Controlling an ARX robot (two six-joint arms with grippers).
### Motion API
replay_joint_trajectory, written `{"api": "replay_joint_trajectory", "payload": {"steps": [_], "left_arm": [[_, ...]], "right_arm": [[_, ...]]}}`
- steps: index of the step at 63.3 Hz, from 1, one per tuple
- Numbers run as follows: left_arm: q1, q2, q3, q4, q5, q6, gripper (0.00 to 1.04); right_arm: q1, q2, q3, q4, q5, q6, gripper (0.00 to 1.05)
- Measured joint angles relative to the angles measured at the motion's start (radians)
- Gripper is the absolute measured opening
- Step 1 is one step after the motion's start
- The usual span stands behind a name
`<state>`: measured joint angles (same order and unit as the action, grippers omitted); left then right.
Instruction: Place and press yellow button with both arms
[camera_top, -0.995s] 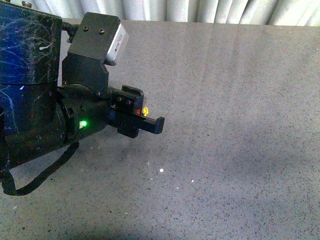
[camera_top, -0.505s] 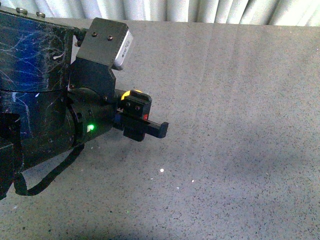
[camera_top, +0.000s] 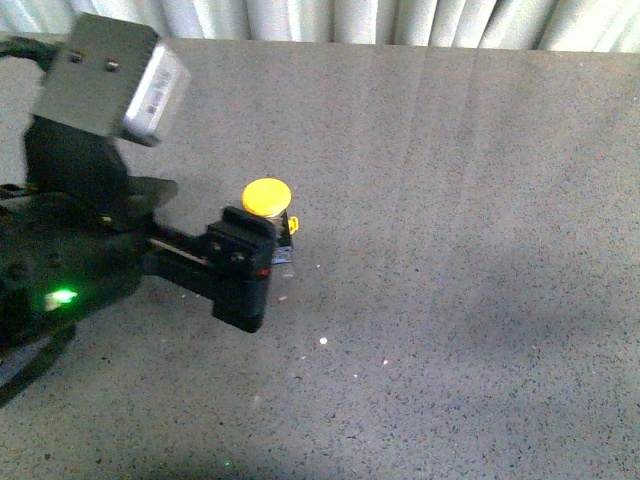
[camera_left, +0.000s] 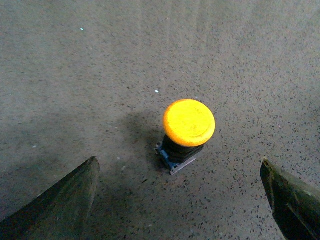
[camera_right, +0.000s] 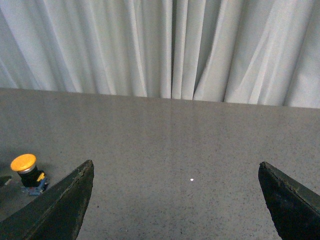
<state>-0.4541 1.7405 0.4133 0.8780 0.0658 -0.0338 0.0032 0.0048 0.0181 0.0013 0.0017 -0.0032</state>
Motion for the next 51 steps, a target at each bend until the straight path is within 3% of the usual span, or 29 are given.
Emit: {"api": "replay_joint_trajectory", "payload": {"steps": [14,19,20,24,27,42,51], "left_arm": [[0.157,-0.280,-0.106,-0.109,0.097,0.023,0.95],[0.233,-0.392,-0.217,0.154,-0.168,0.027,0.77],[0.260,-0.428,-0.236,0.170,-0.177,0.027,0.74],[0.372,-0.582,-0.294,0.124,-0.115,0.027,0.61],[0.439,-0.776,-0.366,-0.025,-0.084,0.026,0.47],[0.450,-1.079,-0.400,-0.237,-0.066,0.027,0.01],[0.450,-1.174,-0.401,-0.323,-0.066,0.029,0.01]], "right_arm": [[0.000,0.000,0.000,0.000,0.000,0.000,0.96],[0.000,0.000,0.000,0.000,-0.002,0.000,0.96],[0.000,0.000,0.000,0.000,-0.001,0.000,0.96],[0.000,0.000,0.000,0.000,-0.001,0.000,0.96],[0.000,0.000,0.000,0.000,-0.002,0.000,0.96],[0.000,0.000,0.000,0.000,-0.002,0.000,0.96],[0.000,0.000,0.000,0.000,-0.002,0.000,0.96]]}}
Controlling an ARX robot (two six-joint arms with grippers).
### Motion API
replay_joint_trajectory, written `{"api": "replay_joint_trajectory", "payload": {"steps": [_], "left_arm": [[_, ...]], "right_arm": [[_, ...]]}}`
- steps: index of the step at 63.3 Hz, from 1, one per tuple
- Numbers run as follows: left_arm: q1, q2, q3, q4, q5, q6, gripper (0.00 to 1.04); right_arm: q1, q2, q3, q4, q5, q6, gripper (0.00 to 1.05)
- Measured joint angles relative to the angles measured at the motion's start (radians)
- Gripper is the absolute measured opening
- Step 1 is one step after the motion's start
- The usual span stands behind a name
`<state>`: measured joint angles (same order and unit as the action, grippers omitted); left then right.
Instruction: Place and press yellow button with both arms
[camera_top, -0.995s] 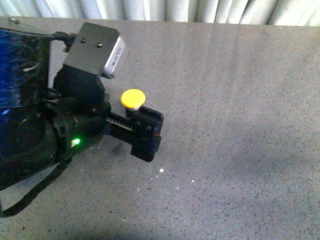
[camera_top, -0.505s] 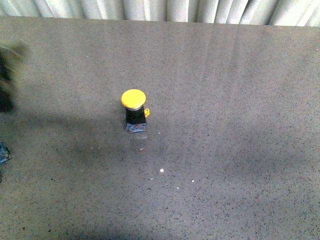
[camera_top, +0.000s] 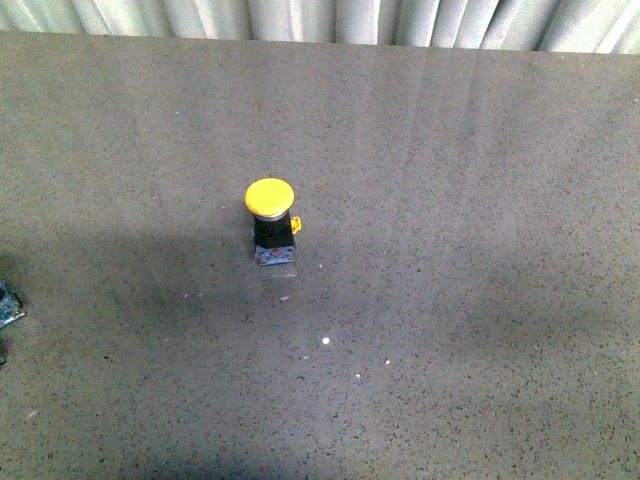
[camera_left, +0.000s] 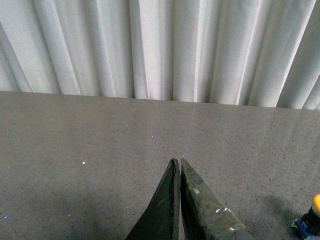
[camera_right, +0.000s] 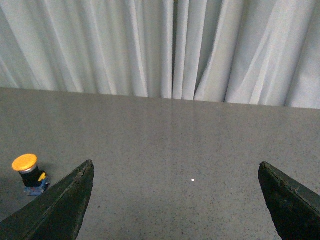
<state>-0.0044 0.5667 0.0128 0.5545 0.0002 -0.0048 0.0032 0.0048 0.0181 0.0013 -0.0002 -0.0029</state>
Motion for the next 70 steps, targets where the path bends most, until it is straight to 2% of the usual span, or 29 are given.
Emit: {"api": "replay_joint_trajectory", "payload": {"steps": [8,12,15,18,22,29,36,47,53,58,63,70], "left_arm": [[0.000,-0.080,0.000,-0.073,0.000,0.000,0.01],[0.000,-0.117,0.000,-0.109,0.000,0.000,0.01],[0.001,-0.146,0.000,-0.134,0.001,0.000,0.01],[0.001,-0.179,0.000,-0.167,0.000,0.000,0.01],[0.001,-0.212,0.000,-0.202,0.000,0.000,0.01],[0.001,-0.254,0.000,-0.240,0.000,0.000,0.01],[0.001,-0.296,0.000,-0.283,0.000,0.000,0.01],[0.001,-0.349,0.000,-0.336,0.000,0.000,0.01],[0.001,-0.372,0.000,-0.359,0.000,0.000,0.01],[0.001,-0.401,0.000,-0.388,0.000,0.000,0.01],[0.001,-0.508,0.000,-0.529,0.000,0.000,0.01],[0.001,-0.548,0.000,-0.549,0.000,0.000,0.01]], "right_arm": [[-0.004,0.012,0.006,-0.017,-0.013,-0.002,0.96],[-0.055,0.175,0.119,-0.259,-0.124,-0.039,0.96],[-0.100,0.377,0.214,-0.335,-0.165,-0.086,0.96],[-0.124,0.580,0.311,-0.262,-0.169,-0.152,0.96],[-0.110,0.760,0.407,-0.149,-0.157,-0.206,0.96],[-0.031,1.011,0.531,-0.021,-0.119,-0.261,0.96],[0.105,1.255,0.655,0.046,-0.093,-0.270,0.96],[0.312,1.555,0.853,0.062,-0.035,-0.242,0.96],[0.390,1.664,0.936,0.054,0.000,-0.217,0.95],[0.443,1.746,1.008,0.027,0.027,-0.188,0.79],[0.465,1.791,1.056,0.002,0.034,-0.154,0.67],[0.483,1.847,1.122,-0.037,0.043,-0.115,0.47]]}}
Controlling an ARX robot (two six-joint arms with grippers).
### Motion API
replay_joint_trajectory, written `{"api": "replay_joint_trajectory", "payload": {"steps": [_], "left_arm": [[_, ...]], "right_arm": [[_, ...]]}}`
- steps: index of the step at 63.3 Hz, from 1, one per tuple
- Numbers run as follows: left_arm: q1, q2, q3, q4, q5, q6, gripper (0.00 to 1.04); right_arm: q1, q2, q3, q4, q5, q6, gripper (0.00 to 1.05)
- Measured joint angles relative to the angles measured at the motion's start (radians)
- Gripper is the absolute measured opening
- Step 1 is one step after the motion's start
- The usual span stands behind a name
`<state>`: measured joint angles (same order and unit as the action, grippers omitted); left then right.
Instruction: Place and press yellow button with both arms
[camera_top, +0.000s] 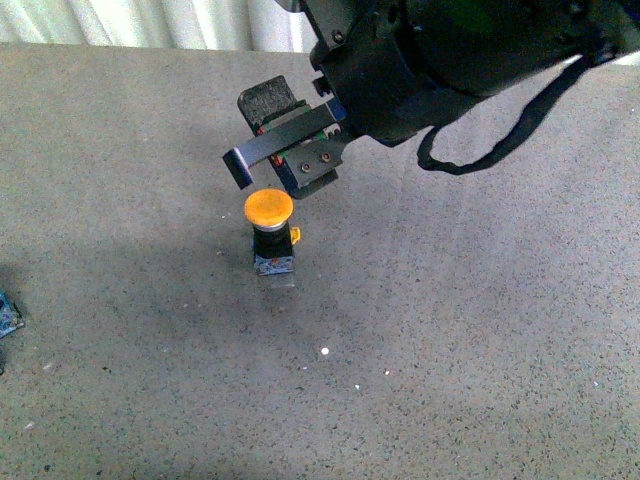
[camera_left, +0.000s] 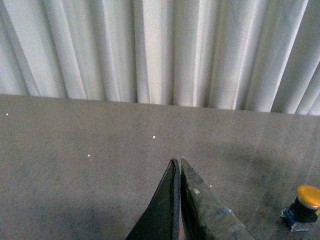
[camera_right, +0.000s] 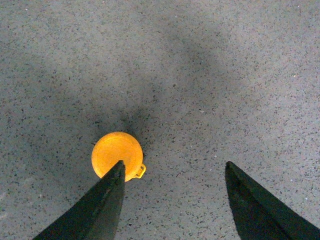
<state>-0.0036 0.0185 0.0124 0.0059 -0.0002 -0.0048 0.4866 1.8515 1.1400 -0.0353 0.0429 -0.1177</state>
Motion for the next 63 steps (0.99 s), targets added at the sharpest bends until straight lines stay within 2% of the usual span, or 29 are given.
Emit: {"api": "replay_joint_trajectory", "payload": {"steps": [10,16,63], "left_arm": [[0.001,-0.002,0.000,-0.006,0.000,0.000,0.01],[0.001,-0.002,0.000,-0.006,0.000,0.000,0.01],[0.001,-0.002,0.000,-0.006,0.000,0.000,0.01]], "right_arm": [[0.031,0.040,0.046,-0.015,0.003,0.026,0.23],[0.047,0.055,0.053,-0.023,-0.006,0.040,0.01],[0.058,0.116,0.057,-0.040,-0.032,0.076,0.01]]}}
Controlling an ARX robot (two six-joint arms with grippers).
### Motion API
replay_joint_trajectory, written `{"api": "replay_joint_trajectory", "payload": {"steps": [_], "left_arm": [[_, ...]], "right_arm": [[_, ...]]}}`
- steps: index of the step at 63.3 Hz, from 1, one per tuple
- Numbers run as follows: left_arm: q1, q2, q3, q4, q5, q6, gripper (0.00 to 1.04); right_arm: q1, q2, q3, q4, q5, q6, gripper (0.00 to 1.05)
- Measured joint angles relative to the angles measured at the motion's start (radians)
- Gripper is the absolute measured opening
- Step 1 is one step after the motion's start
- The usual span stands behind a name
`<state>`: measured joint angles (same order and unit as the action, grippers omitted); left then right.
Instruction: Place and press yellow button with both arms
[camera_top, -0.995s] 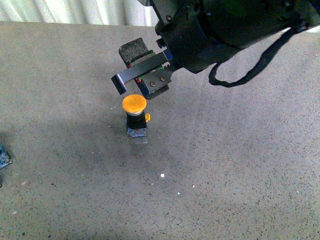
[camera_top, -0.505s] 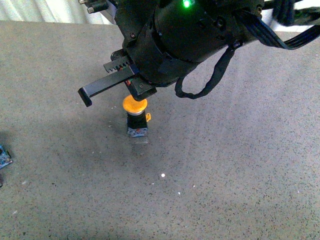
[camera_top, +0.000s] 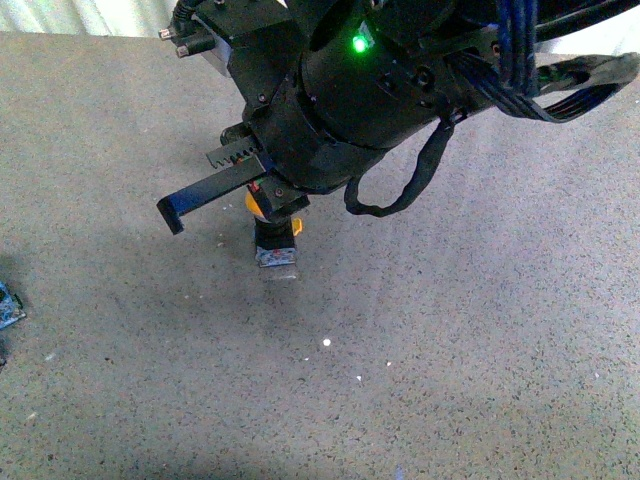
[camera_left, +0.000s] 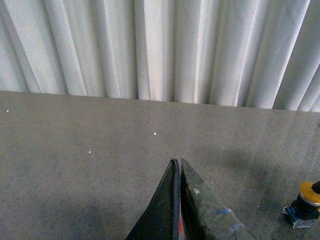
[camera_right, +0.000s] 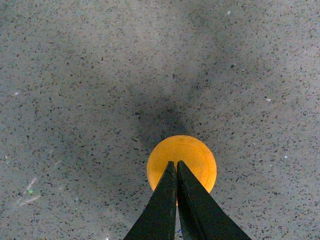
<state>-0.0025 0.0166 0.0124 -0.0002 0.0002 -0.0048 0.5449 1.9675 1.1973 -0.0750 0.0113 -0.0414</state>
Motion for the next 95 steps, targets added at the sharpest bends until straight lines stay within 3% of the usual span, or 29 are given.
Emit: {"api": "replay_joint_trajectory", "payload": {"steps": [95], "left_arm": [[0.000,0.000,0.000,0.000,0.000,0.000,0.01]], "right_arm": [[-0.016,0.040,0.011,-0.022,-0.027,0.064,0.01]]}}
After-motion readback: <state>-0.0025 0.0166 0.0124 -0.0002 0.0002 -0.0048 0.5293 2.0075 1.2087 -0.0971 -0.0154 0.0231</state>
